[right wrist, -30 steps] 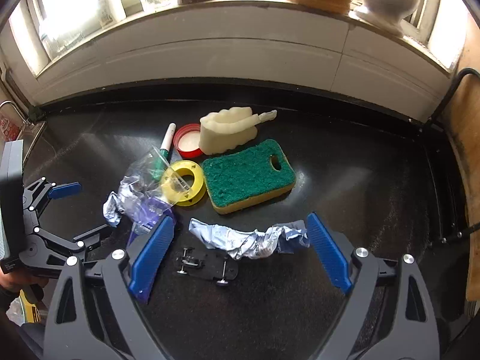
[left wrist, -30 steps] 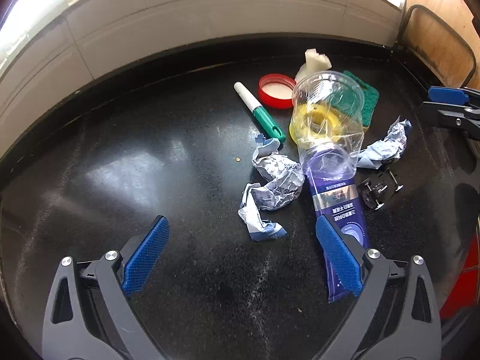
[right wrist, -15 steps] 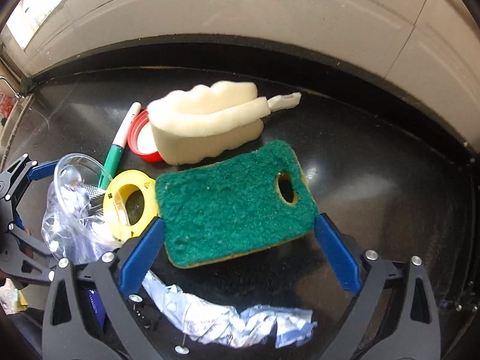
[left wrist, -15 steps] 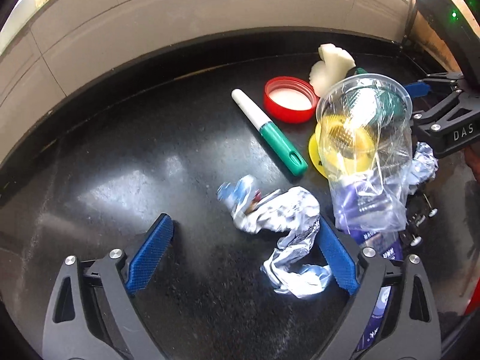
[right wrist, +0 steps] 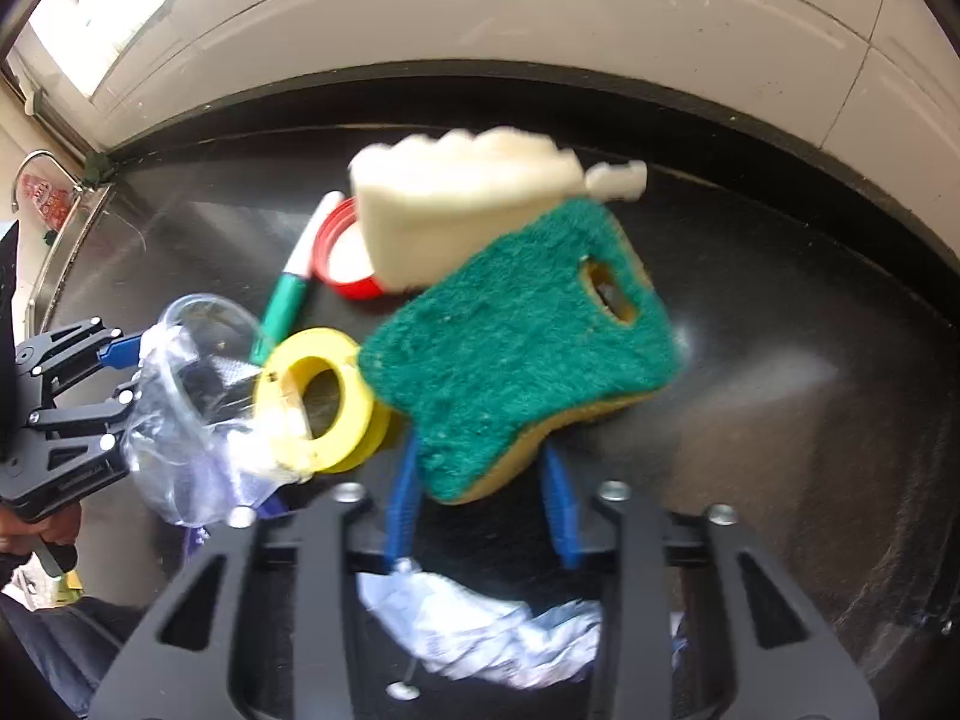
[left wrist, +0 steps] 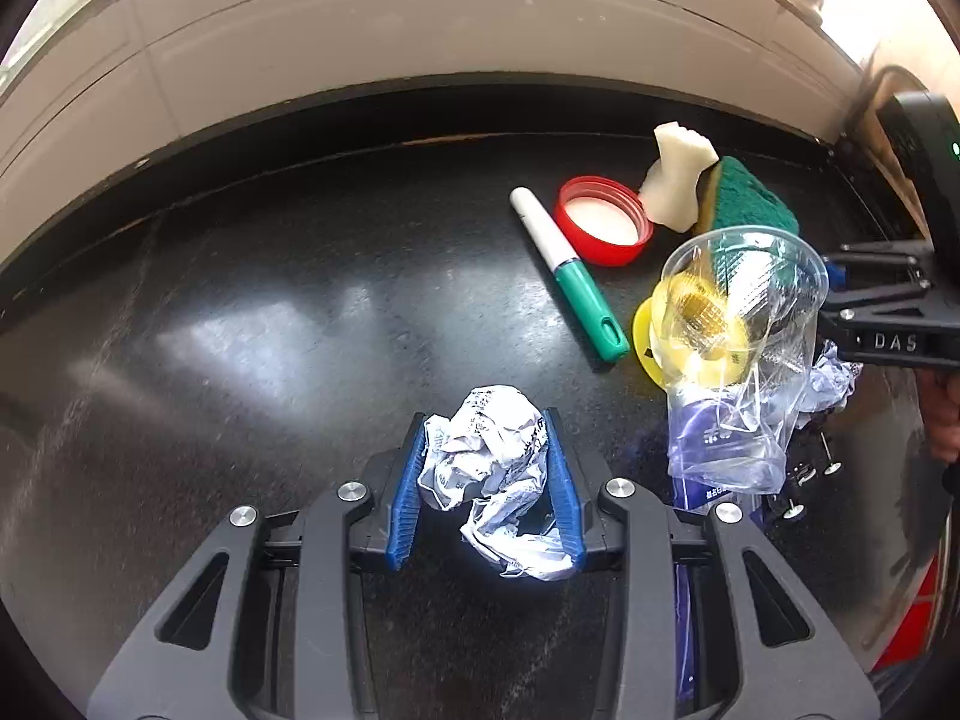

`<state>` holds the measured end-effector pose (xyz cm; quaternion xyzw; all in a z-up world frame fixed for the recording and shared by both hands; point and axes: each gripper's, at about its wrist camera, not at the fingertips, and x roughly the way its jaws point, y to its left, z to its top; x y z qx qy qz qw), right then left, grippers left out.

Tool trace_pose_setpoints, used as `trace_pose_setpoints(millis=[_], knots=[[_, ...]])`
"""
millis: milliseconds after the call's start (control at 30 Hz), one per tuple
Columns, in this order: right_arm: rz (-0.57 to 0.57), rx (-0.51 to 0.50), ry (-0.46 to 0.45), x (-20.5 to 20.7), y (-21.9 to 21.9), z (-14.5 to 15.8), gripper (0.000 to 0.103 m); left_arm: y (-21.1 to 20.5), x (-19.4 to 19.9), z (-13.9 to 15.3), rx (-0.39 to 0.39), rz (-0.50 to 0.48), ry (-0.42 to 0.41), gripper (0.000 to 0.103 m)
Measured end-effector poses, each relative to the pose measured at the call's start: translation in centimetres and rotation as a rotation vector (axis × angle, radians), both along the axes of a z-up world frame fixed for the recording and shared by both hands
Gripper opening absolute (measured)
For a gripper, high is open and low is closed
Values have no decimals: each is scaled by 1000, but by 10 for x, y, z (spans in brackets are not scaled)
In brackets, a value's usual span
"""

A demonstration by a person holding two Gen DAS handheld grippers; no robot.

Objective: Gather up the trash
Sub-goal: 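Grasp the crumpled foil with the left tool while the right tool grasps the green sponge, then carry the foil and sponge to the black bin, lowering the foil into it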

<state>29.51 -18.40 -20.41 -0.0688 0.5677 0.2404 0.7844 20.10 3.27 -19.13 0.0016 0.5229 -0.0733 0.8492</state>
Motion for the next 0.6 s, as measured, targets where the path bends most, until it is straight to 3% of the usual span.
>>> trace_pose_setpoints(millis=[67, 600], knots=[[2, 6, -5, -6, 3, 4, 28, 7, -2, 8, 2, 22, -6, 37], [-116, 25, -178, -86, -40, 101, 28, 8, -84, 94, 2, 127, -95, 37]])
